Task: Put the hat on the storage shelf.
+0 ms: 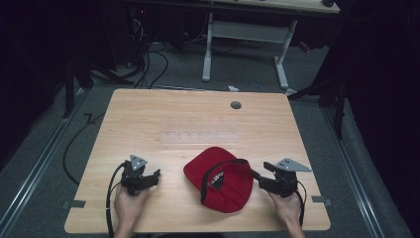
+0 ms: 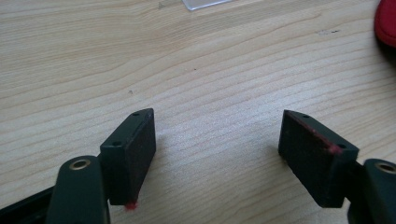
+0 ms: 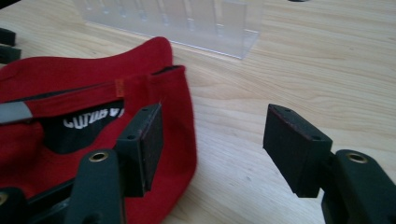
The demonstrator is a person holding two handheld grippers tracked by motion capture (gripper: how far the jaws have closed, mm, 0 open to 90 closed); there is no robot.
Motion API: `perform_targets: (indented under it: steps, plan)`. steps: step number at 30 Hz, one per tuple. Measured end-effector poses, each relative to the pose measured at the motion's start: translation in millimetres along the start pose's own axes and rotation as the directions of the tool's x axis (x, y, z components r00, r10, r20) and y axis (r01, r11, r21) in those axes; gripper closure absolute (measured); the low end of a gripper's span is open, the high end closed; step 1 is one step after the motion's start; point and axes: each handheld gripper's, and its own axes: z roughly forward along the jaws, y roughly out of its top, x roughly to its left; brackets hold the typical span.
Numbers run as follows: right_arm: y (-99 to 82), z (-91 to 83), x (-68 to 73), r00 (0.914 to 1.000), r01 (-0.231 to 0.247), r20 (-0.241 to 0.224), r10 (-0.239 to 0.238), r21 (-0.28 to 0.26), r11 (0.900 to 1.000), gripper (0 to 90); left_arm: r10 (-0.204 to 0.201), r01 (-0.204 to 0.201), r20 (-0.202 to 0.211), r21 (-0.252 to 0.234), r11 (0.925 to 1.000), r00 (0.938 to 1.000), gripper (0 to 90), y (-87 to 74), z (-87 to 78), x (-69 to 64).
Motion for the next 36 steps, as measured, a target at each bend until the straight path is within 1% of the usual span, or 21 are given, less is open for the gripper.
perform_targets:
  steps: [5, 6, 8, 9, 10, 11, 12, 14, 15, 17, 18, 20, 24, 25, 26, 27, 31, 32, 36]
  plan:
    - [6.4, 11.1, 5.9, 0.9993, 0.022, -0.03, -0.021, 0.008, 0.9997, 36.3, 0.0, 0.0, 0.0, 0.001, 1.0, 1.0, 27.8, 0.0, 0.0, 0.0]
    - [9.2, 16.7, 7.5, 0.9985, 0.033, -0.044, -0.032, 0.012, 0.9994, 35.3, 0.0, 0.0, 0.0, 0.0, 1.0, 1.0, 27.8, 0.0, 0.0, 0.0]
    - [11.5, 22.1, 9.0, 0.9978, 0.037, -0.056, -0.035, 0.025, 0.999, 34.6, -0.002, 0.002, 0.0, -0.001, 1.0, 1.0, 27.8, 0.0, 0.1, -0.1]
    - [11.5, 22.1, 9.0, 0.9978, 0.037, -0.056, -0.035, 0.025, 0.999, 34.6, 0.0, 0.0, 0.0, 0.0, 1.0, 1.0, 27.8, 0.0, 0.0, 0.0]
    - [13.0, 28.3, 9.1, 0.9967, 0.034, -0.075, -0.032, 0.029, 0.999, 34.6, 0.0, 0.0, 0.0, 0.0, 1.0, 1.0, 27.8, 0.0, 0.0, 0.0]
    - [13.4, 31.7, 9.1, 0.9962, 0.027, -0.083, -0.024, 0.037, 0.9989, 34.6, 0.0, 0.0, 0.0, 0.0, 1.0, 1.0, 27.8, 0.0, 0.0, 0.0]
    - [13.4, 31.7, 9.1, 0.9962, 0.027, -0.083, -0.024, 0.037, 0.9989, 34.6, -0.002, 0.002, 0.0, -0.002, 1.0, 1.0, 27.8, 0.0, 0.1, -0.1]
    - [14.4, 40.1, 9.8, 0.9949, 0.028, -0.098, -0.022, 0.053, 0.9982, 34.7, 0.001, -0.001, 0.0, 0.0, 1.0, 1.0, 27.8, 0.0, 0.0, 0.0]
    - [14.4, 40.1, 9.8, 0.9949, 0.028, -0.098, -0.022, 0.053, 0.9982, 34.7, 0.0, 0.0, 0.0, 0.0, 1.0, 1.0, 27.8, 0.0, 0.0, 0.0]
    - [15.8, 47.0, 11.4, 0.9936, 0.035, -0.109, -0.027, 0.066, 0.9972, 35.2, -0.001, 0.001, 0.0, -0.001, 1.0, 1.0, 27.8, 0.0, 0.1, -0.1]
    - [15.8, 47.0, 11.4, 0.9936, 0.035, -0.109, -0.027, 0.066, 0.9972, 35.2, 0.0, 0.0, 0.0, 0.0, 1.0, 1.0, 27.8, 0.0, 0.0, 0.0]
    - [17.0, 52.2, 11.8, 0.9923, 0.039, -0.12, -0.03, 0.076, 0.9963, 35.5, 0.0, 0.0, 0.0, 0.0, 1.0, 1.0, 27.8, 0.0, 0.0, 0.0]
    - [19.4, 62.4, 12.3, 0.9884, 0.045, -0.149, -0.029, 0.102, 0.9938, 39.5, 0.0, 0.0, 0.0, 0.0, 1.0, 1.0, 27.7, 0.0, 0.0, 0.0]
    - [19.2, 65.5, 12.0, 0.9879, 0.042, -0.153, -0.025, 0.108, 0.9932, 40.2, 0.0, 0.0, 0.0, 0.0, 1.0, 1.0, 27.8, 0.0, 0.0, 0.0]
    - [17.8, 70.6, 10.5, 0.9864, 0.032, -0.164, -0.011, 0.123, 0.992, 41.3, -0.002, 0.002, 0.0, -0.001, 1.0, 1.0, 27.8, 0.0, 0.1, -0.1]
    - [17.8, 70.6, 10.5, 0.9864, 0.032, -0.164, -0.011, 0.123, 0.992, 41.3, -0.001, 0.001, 0.0, -0.001, 1.0, 1.0, 27.8, 0.0, 0.1, -0.1]
    - [13.8, 79.7, 8.4, 0.9855, 0.019, -0.169, 0.006, 0.146, 0.9892, 44.5, -0.002, 0.002, 0.001, -0.001, 1.0, 1.0, 27.6, -0.1, 0.1, -0.2]
    - [13.4, 81.7, 8.2, 0.9834, 0.016, -0.181, 0.01, 0.14, 0.99, 46.2, -0.001, 0.001, 0.0, -0.001, 1.0, 1.0, 27.6, -0.1, 0.1, -0.2]
    - [13.7, 82.9, 9.1, 0.9818, 0.015, -0.19, 0.009, 0.127, 0.9918, 48.0, -0.001, 0.001, 0.0, -0.001, 1.0, 1.0, 27.6, -0.1, 0.1, -0.2]
